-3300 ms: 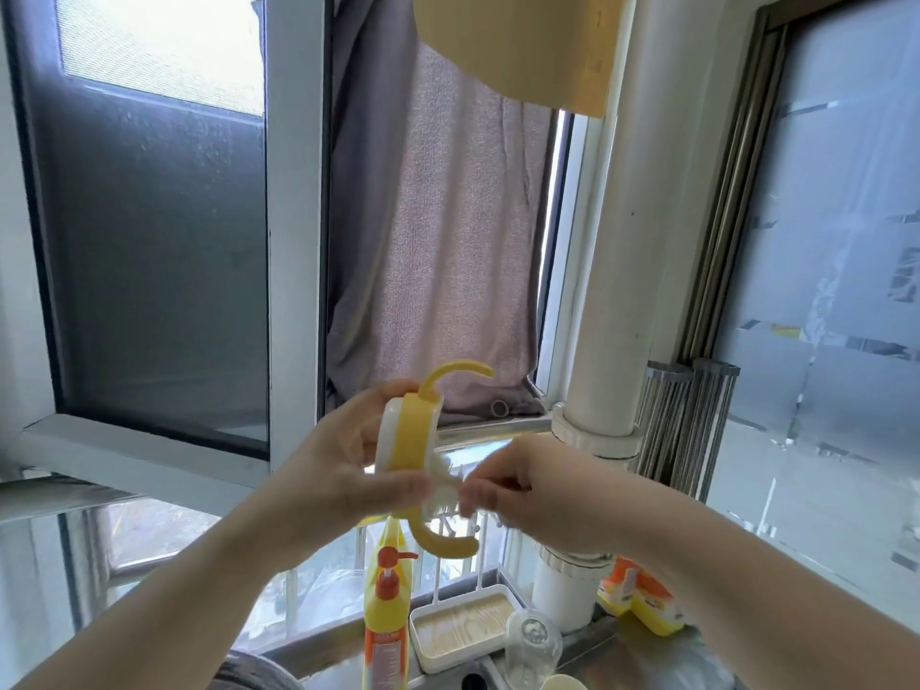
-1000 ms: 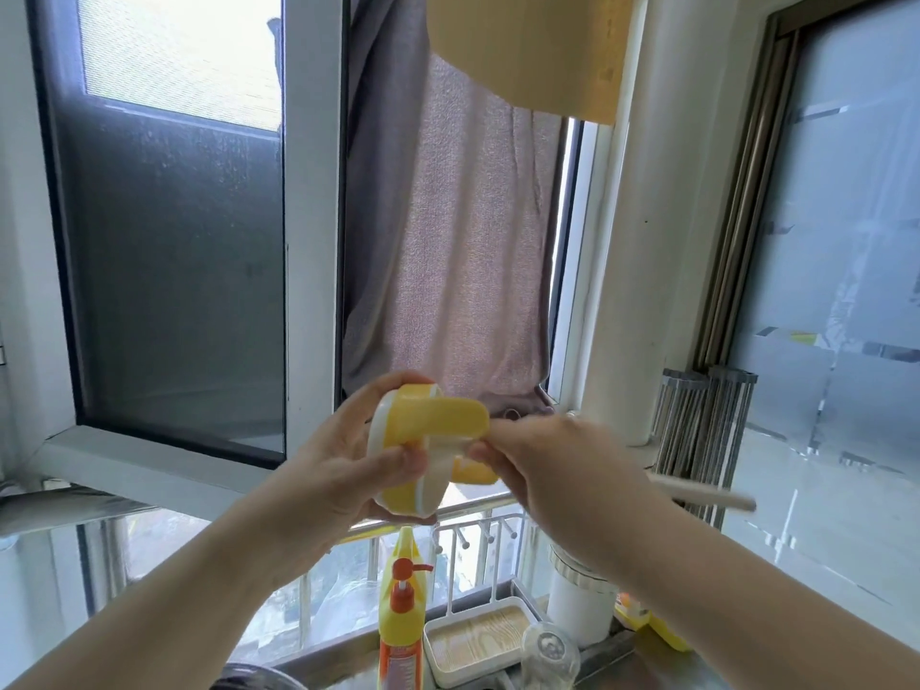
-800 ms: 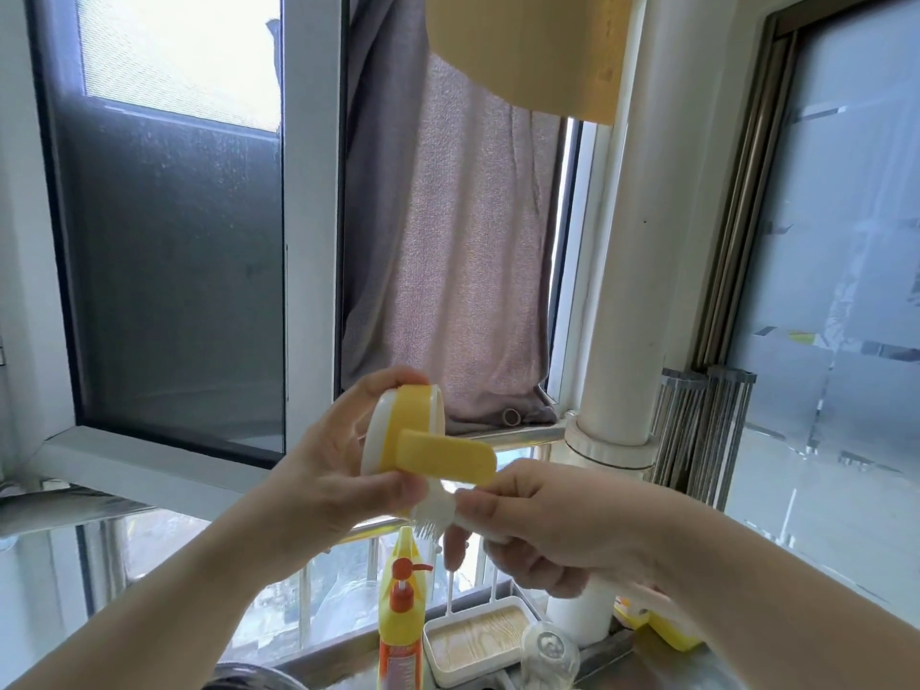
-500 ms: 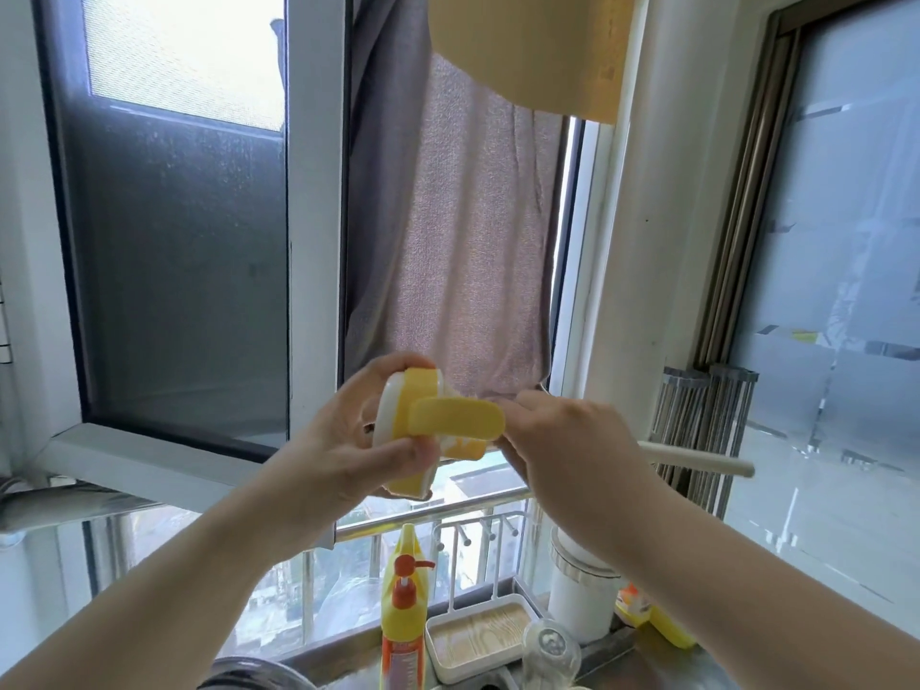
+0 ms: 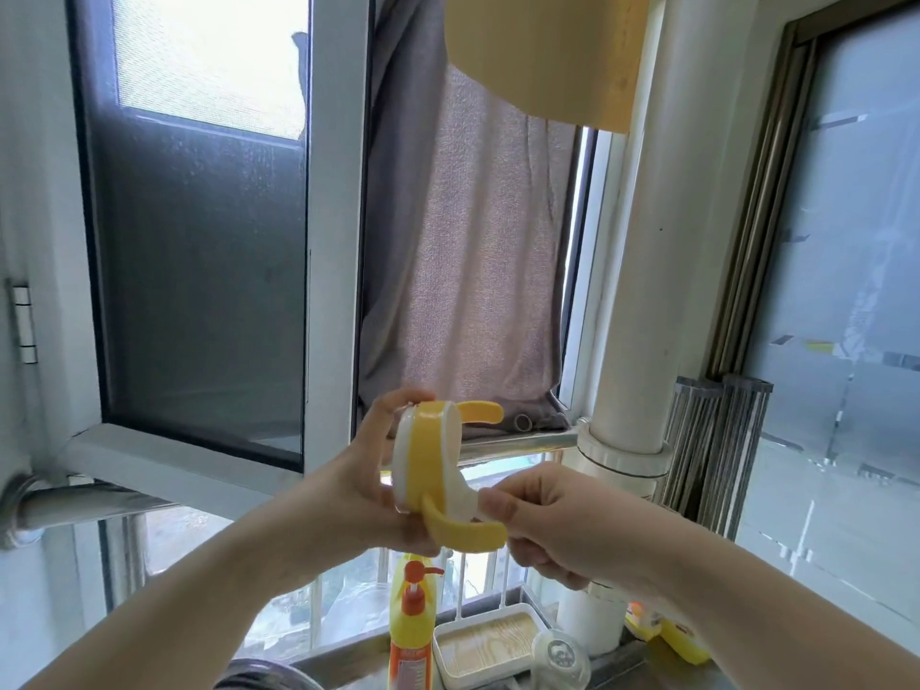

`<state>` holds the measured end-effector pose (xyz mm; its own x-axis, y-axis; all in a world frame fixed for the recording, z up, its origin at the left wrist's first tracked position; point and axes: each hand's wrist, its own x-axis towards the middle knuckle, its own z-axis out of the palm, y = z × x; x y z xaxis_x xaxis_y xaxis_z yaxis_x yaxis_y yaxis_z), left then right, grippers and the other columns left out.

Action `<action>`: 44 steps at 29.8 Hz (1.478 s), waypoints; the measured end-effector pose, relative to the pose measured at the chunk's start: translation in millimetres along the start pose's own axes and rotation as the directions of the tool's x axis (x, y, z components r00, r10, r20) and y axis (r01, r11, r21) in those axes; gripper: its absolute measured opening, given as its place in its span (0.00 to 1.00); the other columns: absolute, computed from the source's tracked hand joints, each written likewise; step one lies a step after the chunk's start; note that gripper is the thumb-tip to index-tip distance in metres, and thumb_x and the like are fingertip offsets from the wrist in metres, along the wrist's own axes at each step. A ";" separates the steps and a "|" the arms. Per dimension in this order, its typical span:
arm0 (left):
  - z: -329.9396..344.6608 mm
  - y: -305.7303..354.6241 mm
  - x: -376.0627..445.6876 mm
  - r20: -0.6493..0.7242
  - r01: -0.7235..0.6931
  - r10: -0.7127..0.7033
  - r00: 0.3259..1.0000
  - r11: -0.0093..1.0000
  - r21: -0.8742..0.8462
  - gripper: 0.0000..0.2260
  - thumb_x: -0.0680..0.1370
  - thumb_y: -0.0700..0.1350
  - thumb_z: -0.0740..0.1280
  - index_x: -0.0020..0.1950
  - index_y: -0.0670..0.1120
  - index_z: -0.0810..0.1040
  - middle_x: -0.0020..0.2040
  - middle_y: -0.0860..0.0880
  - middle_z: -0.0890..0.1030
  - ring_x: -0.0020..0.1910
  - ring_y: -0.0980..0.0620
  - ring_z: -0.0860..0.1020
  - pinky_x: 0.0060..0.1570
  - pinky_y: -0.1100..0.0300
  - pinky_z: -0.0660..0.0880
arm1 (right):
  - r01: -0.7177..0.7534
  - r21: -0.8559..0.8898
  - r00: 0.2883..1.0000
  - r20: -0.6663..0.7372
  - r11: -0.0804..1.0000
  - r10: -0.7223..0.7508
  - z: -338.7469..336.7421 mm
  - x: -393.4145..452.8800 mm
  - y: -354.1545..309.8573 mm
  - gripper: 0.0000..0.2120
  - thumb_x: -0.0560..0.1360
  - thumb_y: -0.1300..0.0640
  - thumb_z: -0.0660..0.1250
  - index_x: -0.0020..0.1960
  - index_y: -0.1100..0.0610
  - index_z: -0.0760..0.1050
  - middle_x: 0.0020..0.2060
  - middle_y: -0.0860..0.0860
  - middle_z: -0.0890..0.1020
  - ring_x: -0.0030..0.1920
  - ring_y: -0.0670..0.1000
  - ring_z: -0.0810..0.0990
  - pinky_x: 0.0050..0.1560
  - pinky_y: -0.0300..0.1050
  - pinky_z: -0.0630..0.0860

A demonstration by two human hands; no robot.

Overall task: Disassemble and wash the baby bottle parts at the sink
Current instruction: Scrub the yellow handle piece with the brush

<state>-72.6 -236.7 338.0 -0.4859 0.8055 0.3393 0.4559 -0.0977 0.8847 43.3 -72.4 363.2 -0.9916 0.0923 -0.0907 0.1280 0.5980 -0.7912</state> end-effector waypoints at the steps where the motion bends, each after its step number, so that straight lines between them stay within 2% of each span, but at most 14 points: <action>1: -1.3 1.7 -2.3 0.031 0.026 -0.023 0.999 0.996 -0.082 0.45 0.63 0.26 0.74 0.57 0.73 0.64 0.58 0.49 0.71 0.47 0.47 0.82 0.46 0.48 0.80 | 0.027 -0.066 1.000 -0.004 0.997 -0.027 -0.7 -0.3 -0.3 0.16 0.79 0.46 0.58 0.47 0.55 0.79 0.23 0.44 0.69 0.21 0.43 0.62 0.23 0.35 0.60; 6: -7.3 4.0 -5.0 0.181 0.133 -0.054 0.982 0.878 -0.461 0.33 0.61 0.32 0.73 0.55 0.65 0.75 0.62 0.41 0.70 0.51 0.35 0.79 0.47 0.41 0.78 | 0.122 -0.334 0.987 -0.057 0.935 -0.149 -1.6 2.5 -2.8 0.18 0.78 0.41 0.57 0.46 0.51 0.80 0.17 0.41 0.68 0.20 0.41 0.64 0.25 0.30 0.61; 9: 5.3 8.1 -1.3 -0.031 0.092 -0.112 0.993 0.917 -0.387 0.21 0.65 0.51 0.77 0.54 0.63 0.76 0.58 0.42 0.73 0.49 0.38 0.80 0.45 0.42 0.79 | 0.152 -0.491 0.955 -0.153 0.858 -0.256 1.1 7.2 -0.1 0.17 0.77 0.40 0.56 0.45 0.50 0.78 0.22 0.42 0.70 0.25 0.42 0.65 0.29 0.35 0.62; 14: 17.9 8.7 2.2 -0.142 0.093 -0.126 0.982 0.972 -0.214 0.21 0.62 0.63 0.67 0.54 0.64 0.75 0.53 0.44 0.78 0.45 0.41 0.82 0.43 0.46 0.81 | -0.095 -0.977 0.690 -0.204 0.192 -0.695 -7.3 9.1 8.8 0.12 0.70 0.50 0.72 0.34 0.52 0.73 0.24 0.46 0.72 0.22 0.49 0.70 0.24 0.39 0.60; 16: 17.2 8.0 5.6 -0.153 0.078 -0.104 0.983 0.983 -0.165 0.19 0.65 0.65 0.68 0.54 0.64 0.75 0.52 0.47 0.78 0.46 0.43 0.81 0.42 0.50 0.81 | -0.141 -0.982 0.592 -0.188 0.129 -0.784 -7.9 10.4 11.3 0.10 0.73 0.53 0.70 0.35 0.53 0.73 0.24 0.47 0.71 0.21 0.49 0.68 0.24 0.39 0.58; 20: 16.2 8.9 8.1 -0.179 -0.057 0.037 0.983 0.993 -0.107 0.20 0.64 0.69 0.68 0.53 0.64 0.75 0.46 0.52 0.80 0.42 0.52 0.81 0.39 0.59 0.78 | 0.071 -0.876 0.689 -0.303 0.476 -0.659 3.3 14.6 15.0 0.12 0.79 0.46 0.60 0.39 0.50 0.71 0.25 0.47 0.73 0.24 0.49 0.72 0.24 0.41 0.68; 24: 16.9 6.0 7.9 -0.204 -0.130 0.118 0.972 0.991 -0.044 0.21 0.62 0.66 0.64 0.53 0.65 0.74 0.41 0.53 0.77 0.37 0.59 0.78 0.36 0.64 0.76 | 0.060 -0.136 0.995 -0.076 0.989 -0.071 2.9 3.1 2.1 0.18 0.79 0.43 0.55 0.43 0.52 0.77 0.25 0.45 0.71 0.23 0.45 0.65 0.26 0.38 0.64; 27: 18.7 4.2 9.9 -0.187 -0.118 0.113 0.976 0.993 -0.016 0.19 0.65 0.66 0.65 0.54 0.64 0.74 0.40 0.55 0.77 0.36 0.59 0.77 0.36 0.65 0.75 | 0.057 -0.168 0.993 -0.089 0.984 -0.073 -4.7 6.7 5.4 0.18 0.80 0.44 0.55 0.44 0.54 0.77 0.24 0.44 0.72 0.23 0.44 0.67 0.25 0.39 0.67; 30: 22.8 3.1 12.0 -0.210 -0.037 0.023 0.977 0.997 -0.064 0.14 0.70 0.67 0.63 0.53 0.64 0.74 0.40 0.57 0.80 0.37 0.59 0.80 0.35 0.65 0.76 | 0.017 -0.914 0.749 -0.256 0.404 -0.611 -15.9 17.1 14.4 0.10 0.76 0.48 0.64 0.41 0.53 0.75 0.27 0.48 0.76 0.25 0.49 0.74 0.26 0.44 0.74; 33: 22.2 4.6 13.7 -0.238 -0.022 -0.003 0.971 0.995 -0.101 0.14 0.68 0.63 0.60 0.51 0.64 0.75 0.40 0.56 0.81 0.38 0.58 0.81 0.36 0.61 0.78 | -0.107 -0.979 0.569 -0.202 0.172 -0.797 -11.3 18.7 14.1 0.04 0.70 0.55 0.72 0.40 0.52 0.77 0.26 0.47 0.75 0.22 0.49 0.72 0.22 0.38 0.64; 36: 20.2 5.3 11.2 -0.266 -0.087 0.063 0.962 0.993 -0.079 0.15 0.69 0.65 0.61 0.53 0.63 0.75 0.42 0.55 0.81 0.40 0.57 0.80 0.37 0.63 0.76 | 0.044 -0.899 0.651 -0.305 0.436 -0.695 0.4 23.0 16.1 0.09 0.76 0.49 0.64 0.40 0.52 0.77 0.27 0.47 0.76 0.24 0.48 0.73 0.25 0.41 0.69; 39: 14.3 1.7 7.1 -0.287 -0.136 0.118 0.950 0.990 -0.042 0.17 0.68 0.67 0.64 0.54 0.64 0.73 0.44 0.55 0.78 0.42 0.55 0.79 0.39 0.60 0.79 | 0.148 -0.307 0.962 -0.176 0.940 -0.209 7.0 13.9 2.6 0.17 0.80 0.45 0.56 0.42 0.51 0.78 0.27 0.46 0.73 0.24 0.43 0.67 0.26 0.36 0.65; 42: 10.7 -2.6 2.7 -0.233 -0.132 0.132 0.964 0.991 0.015 0.20 0.64 0.67 0.62 0.55 0.67 0.72 0.45 0.54 0.75 0.43 0.51 0.77 0.43 0.58 0.79 | 0.021 0.019 1.000 0.011 1.000 -0.021 2.9 7.7 -4.5 0.18 0.80 0.45 0.56 0.43 0.53 0.79 0.23 0.45 0.69 0.21 0.44 0.63 0.23 0.36 0.61; 44: 11.8 -2.6 2.3 -0.213 -0.114 0.113 0.971 0.993 0.005 0.19 0.66 0.67 0.63 0.55 0.66 0.72 0.45 0.51 0.76 0.41 0.50 0.78 0.41 0.57 0.79 | 0.092 -0.320 0.982 -0.130 0.943 -0.140 2.4 10.8 -2.4 0.17 0.79 0.44 0.57 0.45 0.52 0.79 0.26 0.45 0.71 0.22 0.42 0.68 0.25 0.34 0.64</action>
<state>-66.0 -227.6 332.7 -0.5788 0.6465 0.4970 0.5119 -0.1864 0.8386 32.2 -74.7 362.7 -0.9888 0.1105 0.1005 0.0354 0.8270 -0.5611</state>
